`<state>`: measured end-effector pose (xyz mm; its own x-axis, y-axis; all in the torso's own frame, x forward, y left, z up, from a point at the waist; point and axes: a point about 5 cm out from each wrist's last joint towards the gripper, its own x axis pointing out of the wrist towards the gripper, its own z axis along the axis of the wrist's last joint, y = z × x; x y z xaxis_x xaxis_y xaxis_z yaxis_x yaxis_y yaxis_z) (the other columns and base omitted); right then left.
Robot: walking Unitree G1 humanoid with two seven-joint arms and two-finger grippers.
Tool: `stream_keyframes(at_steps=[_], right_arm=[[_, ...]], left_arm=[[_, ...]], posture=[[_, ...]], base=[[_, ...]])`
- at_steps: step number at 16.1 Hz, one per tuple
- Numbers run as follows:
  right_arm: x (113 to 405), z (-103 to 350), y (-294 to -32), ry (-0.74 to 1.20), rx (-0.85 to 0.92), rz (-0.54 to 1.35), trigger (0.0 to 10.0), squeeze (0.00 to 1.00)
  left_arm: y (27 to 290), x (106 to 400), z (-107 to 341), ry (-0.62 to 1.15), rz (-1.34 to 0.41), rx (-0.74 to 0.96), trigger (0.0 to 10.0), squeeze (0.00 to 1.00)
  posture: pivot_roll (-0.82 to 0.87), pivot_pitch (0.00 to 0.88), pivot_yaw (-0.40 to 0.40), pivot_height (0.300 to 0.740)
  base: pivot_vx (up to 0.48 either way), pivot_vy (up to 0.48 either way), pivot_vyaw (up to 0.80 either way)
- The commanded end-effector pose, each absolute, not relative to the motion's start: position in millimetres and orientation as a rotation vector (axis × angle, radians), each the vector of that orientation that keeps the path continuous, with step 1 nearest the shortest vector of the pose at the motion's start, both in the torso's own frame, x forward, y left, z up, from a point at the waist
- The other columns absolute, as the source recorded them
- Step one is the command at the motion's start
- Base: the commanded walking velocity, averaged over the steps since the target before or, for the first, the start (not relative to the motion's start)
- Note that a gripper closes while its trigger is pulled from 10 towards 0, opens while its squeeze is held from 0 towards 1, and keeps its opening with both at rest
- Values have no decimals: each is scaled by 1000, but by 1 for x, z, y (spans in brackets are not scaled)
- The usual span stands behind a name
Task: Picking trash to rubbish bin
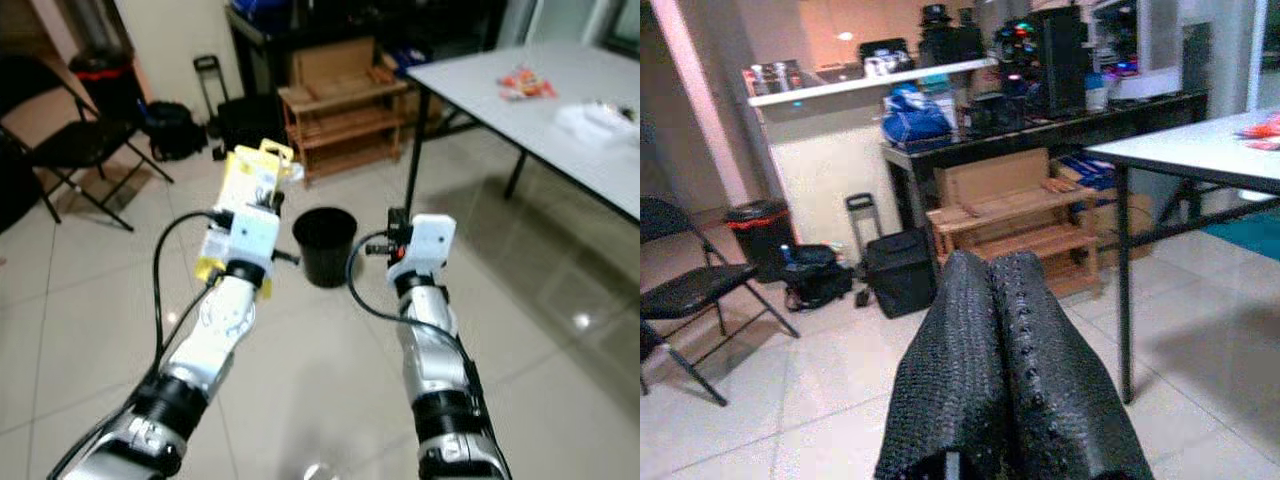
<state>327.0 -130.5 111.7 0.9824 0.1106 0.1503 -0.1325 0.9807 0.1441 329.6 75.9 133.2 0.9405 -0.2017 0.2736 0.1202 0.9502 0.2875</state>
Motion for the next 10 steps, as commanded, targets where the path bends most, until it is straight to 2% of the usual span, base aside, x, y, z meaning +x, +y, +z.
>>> stream_keyframes(at_steps=[1,4,6,10], right_arm=[[329,117,-120,-155,169,151,10000,0],[329,117,-119,-154,174,157,10000,0],[329,117,-119,-157,179,160,10000,0],[329,118,-119,-167,171,155,10000,0]], left_arm=[[85,332,135,-305,-150,288,10000,0],[85,333,134,-302,-152,291,10000,0],[85,333,134,-301,-152,291,10000,0],[85,333,134,-301,-154,291,10000,0]], posture=[[-28,8,73,740],[-26,8,72,740],[-26,10,72,740],[-27,10,73,740]], base=[[424,0,0],[436,0,0],[441,0,-541],[442,0,0]])
